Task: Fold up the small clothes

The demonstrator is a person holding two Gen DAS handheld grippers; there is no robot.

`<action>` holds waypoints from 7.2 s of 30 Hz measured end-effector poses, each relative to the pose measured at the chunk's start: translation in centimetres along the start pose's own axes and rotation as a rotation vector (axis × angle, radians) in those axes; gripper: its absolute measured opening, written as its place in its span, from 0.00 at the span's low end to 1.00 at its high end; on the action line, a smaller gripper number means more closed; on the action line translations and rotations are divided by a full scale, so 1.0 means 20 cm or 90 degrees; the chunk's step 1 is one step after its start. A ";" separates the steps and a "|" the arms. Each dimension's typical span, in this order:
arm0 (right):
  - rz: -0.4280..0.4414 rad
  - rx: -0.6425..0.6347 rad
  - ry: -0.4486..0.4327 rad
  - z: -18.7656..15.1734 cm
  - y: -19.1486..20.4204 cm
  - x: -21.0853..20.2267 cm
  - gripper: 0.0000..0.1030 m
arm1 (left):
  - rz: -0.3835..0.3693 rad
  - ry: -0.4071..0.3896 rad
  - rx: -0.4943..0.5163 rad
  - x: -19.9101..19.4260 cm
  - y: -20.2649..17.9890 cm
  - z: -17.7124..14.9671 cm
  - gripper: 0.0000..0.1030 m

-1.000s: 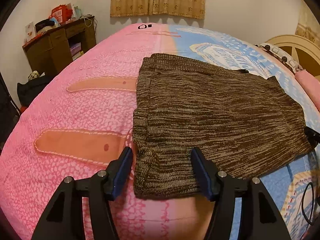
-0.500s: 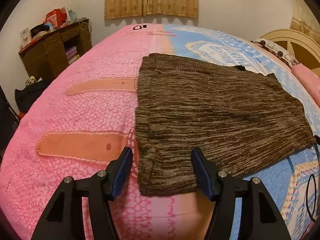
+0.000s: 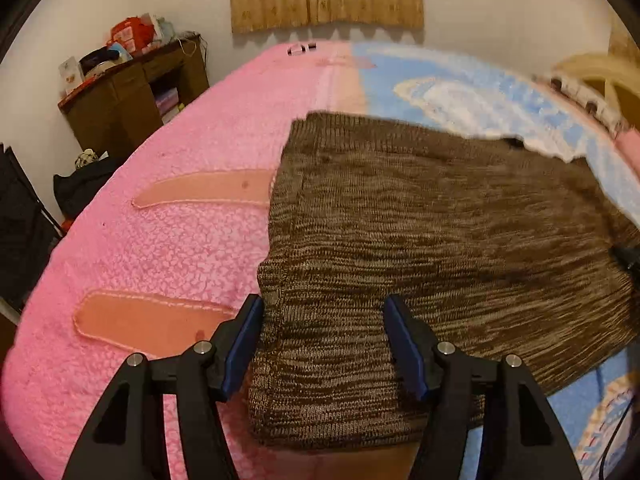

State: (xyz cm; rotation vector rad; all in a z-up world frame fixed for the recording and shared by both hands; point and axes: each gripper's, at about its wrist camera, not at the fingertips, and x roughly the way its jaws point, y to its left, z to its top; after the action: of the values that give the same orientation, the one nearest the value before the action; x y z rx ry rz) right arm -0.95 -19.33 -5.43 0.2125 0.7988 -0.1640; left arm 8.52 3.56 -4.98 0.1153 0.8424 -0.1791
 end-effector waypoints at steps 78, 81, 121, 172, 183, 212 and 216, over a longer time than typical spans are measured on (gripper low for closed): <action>0.137 -0.079 -0.102 0.18 0.43 -0.28 0.77 | 0.002 0.004 -0.138 -0.13 -0.02 -0.08 0.16; 0.191 -0.087 -0.056 0.23 0.55 -0.20 0.78 | -0.014 -0.024 -0.137 -0.18 -0.02 -0.08 0.16; 0.217 -0.193 0.216 0.49 1.37 0.62 0.15 | -0.139 -0.108 -0.222 -0.25 0.04 -0.12 0.15; 0.203 0.069 0.099 0.45 -0.48 0.31 0.38 | -0.320 -0.067 0.192 -0.39 -1.31 -0.11 0.27; 0.150 0.084 -0.013 0.08 -0.62 -0.29 0.49 | -0.237 -0.067 0.124 -0.49 -0.91 -0.09 0.74; 0.231 0.176 0.081 -0.24 -0.53 -0.24 0.07 | -0.108 0.011 0.126 -0.24 -0.80 -0.09 0.74; 0.194 0.102 0.092 -0.23 -0.43 -0.30 0.09 | -0.122 0.014 0.112 -0.27 -0.75 -0.09 0.74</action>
State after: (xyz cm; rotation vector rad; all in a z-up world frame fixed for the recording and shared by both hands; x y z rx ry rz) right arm -10.10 -26.04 -5.35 0.4981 0.8877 0.0760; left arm 0.60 -10.17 -2.68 0.2010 0.8585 -0.4328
